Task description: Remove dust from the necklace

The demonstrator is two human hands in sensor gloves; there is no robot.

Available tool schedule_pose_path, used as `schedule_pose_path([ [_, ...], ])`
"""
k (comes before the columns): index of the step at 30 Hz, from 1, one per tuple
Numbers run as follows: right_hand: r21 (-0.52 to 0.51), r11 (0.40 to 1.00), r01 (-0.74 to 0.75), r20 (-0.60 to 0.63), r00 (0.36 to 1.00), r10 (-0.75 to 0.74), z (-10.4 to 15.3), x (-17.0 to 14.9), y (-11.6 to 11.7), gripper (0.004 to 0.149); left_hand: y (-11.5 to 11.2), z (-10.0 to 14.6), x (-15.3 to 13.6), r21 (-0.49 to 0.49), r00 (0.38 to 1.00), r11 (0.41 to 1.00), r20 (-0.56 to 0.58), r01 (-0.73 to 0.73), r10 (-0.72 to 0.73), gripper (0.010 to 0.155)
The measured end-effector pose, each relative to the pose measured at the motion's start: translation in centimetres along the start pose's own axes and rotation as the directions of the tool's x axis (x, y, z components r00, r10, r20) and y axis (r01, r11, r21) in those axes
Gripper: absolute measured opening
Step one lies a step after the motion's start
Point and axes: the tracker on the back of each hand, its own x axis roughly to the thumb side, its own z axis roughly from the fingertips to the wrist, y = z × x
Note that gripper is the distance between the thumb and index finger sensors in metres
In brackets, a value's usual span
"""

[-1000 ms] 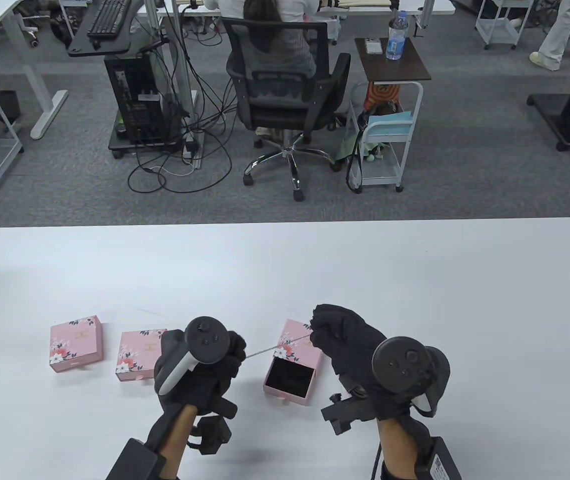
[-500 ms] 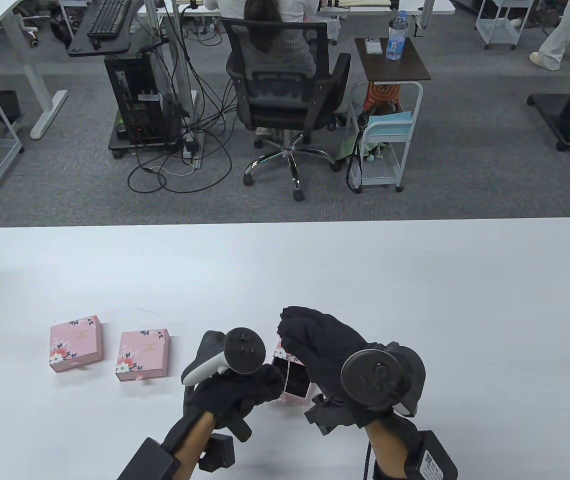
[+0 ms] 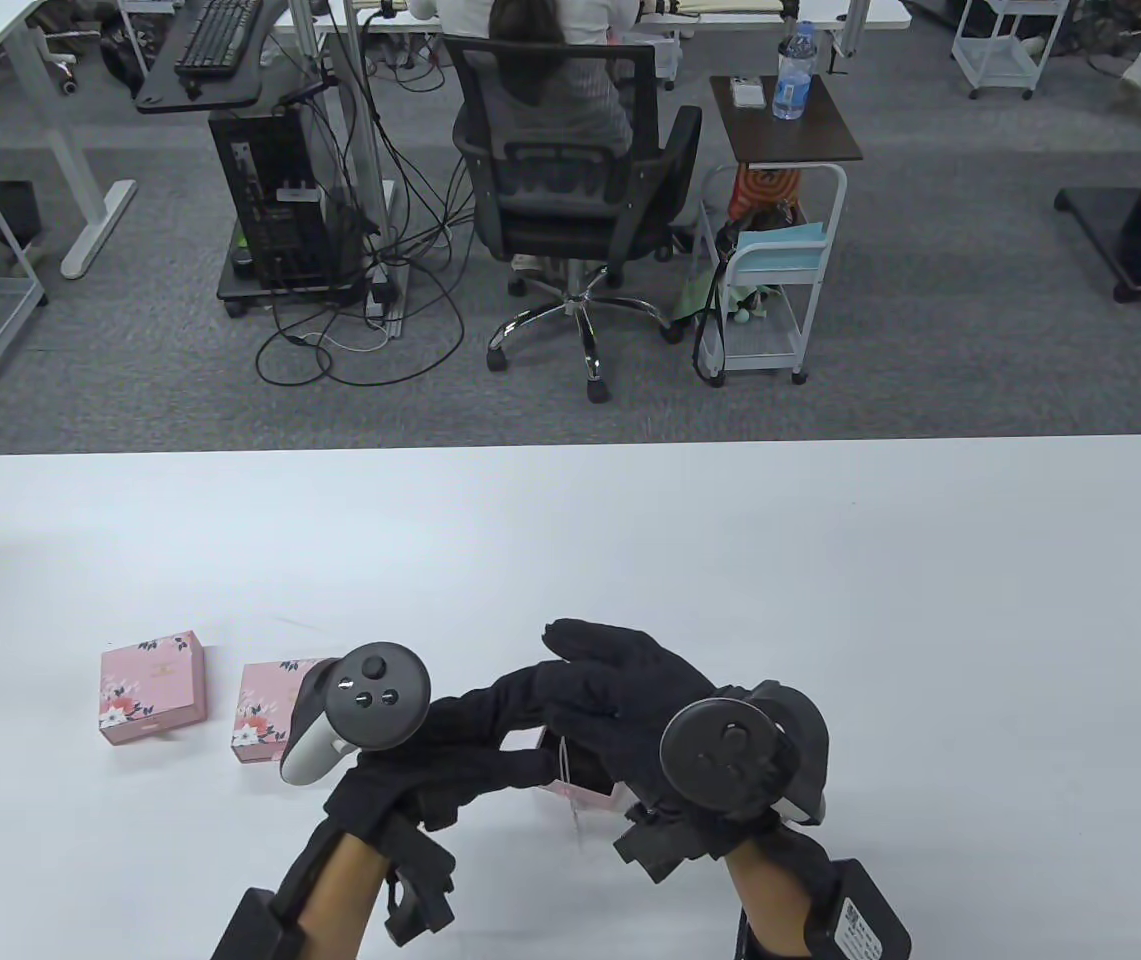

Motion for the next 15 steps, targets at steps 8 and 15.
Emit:
schedule_pose_path([
  [8, -0.058, 0.998, -0.003, 0.006, 1.0, 0.003, 0.1, 0.1, 1.1, 0.034, 0.2, 0.6, 0.0, 0.164, 0.991, 0.978, -0.017, -0.129, 0.134, 0.051],
  [15, -0.1, 0.985, 0.143, -0.021, 0.989, -0.146, 0.6, -1.2, 1.4, 0.046, 0.5, 1.2, 0.7, 0.253, 0.997, 0.964, 0.0, -0.075, 0.078, 0.041],
])
